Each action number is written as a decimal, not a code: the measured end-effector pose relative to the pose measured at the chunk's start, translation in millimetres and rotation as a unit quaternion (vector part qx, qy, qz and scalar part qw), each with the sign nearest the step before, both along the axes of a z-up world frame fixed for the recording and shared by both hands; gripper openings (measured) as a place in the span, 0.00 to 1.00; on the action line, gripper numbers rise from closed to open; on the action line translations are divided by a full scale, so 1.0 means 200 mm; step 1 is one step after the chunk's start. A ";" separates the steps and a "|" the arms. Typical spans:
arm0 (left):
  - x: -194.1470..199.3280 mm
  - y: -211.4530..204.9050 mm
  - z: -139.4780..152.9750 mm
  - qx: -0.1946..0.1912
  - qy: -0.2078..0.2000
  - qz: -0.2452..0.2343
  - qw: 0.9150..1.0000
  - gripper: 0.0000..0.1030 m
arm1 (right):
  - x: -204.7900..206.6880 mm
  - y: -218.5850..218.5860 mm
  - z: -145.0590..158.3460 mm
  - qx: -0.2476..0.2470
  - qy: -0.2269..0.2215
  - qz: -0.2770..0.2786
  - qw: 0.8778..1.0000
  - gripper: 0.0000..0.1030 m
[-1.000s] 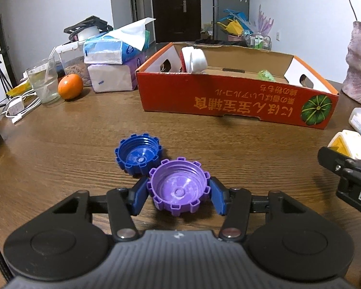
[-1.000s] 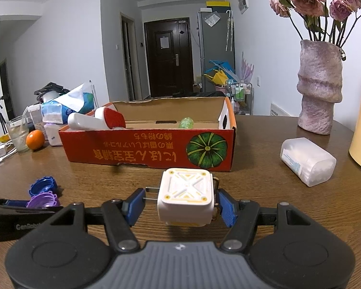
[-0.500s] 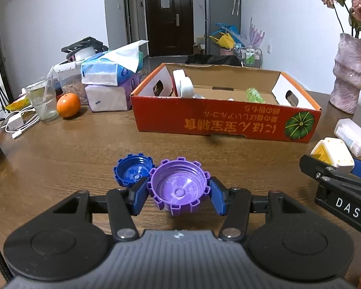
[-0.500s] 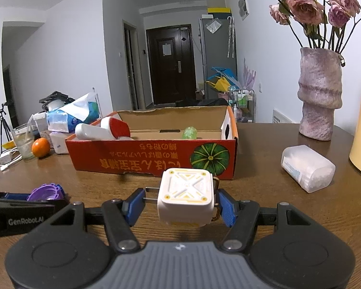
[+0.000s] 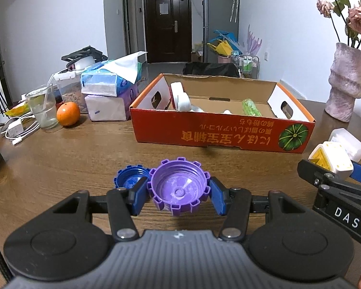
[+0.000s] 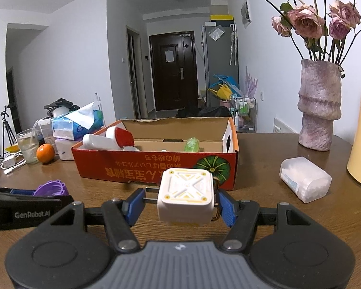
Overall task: Organize rigid objects
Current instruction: 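Carry the purple cap and white plug over the cardboard box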
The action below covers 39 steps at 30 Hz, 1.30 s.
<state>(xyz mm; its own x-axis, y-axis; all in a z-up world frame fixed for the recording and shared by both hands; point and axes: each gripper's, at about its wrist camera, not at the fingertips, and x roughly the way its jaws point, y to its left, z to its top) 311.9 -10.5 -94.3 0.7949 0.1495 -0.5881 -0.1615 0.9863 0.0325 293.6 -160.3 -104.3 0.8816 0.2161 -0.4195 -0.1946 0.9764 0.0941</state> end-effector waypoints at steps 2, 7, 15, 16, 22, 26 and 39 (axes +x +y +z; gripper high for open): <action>0.00 0.00 0.01 -0.002 -0.002 -0.001 1.000 0.54 | -0.01 0.00 0.01 -0.001 -0.003 0.001 1.000 0.62; 0.00 0.02 0.05 -0.006 -0.013 0.000 1.000 0.54 | -0.02 0.01 0.04 -0.006 -0.012 0.001 1.000 0.62; 0.05 -0.01 0.08 -0.008 -0.026 -0.008 1.000 0.54 | 0.01 0.00 0.05 -0.007 -0.013 -0.005 1.000 0.62; 0.07 -0.02 0.08 -0.009 -0.028 -0.010 1.000 0.54 | 0.01 0.00 0.06 -0.007 -0.014 -0.007 1.000 0.62; 0.13 -0.05 0.12 -0.012 -0.042 -0.015 0.999 0.54 | 0.06 -0.01 0.07 -0.004 -0.017 -0.015 1.000 0.62; 0.18 -0.06 0.13 -0.014 -0.045 -0.016 0.999 0.54 | 0.10 -0.01 0.07 -0.002 -0.014 -0.019 1.000 0.62; 0.31 -0.07 0.16 -0.020 -0.061 -0.015 0.998 0.54 | 0.25 -0.03 0.08 0.002 -0.017 -0.030 0.999 0.62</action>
<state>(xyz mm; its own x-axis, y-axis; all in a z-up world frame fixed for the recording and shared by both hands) 374.0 -24.5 -61.9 0.8643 0.1027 -0.4924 -0.1316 0.9910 -0.0242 342.9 -166.5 -87.8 0.9070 0.1635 -0.3882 -0.1383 0.9861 0.0921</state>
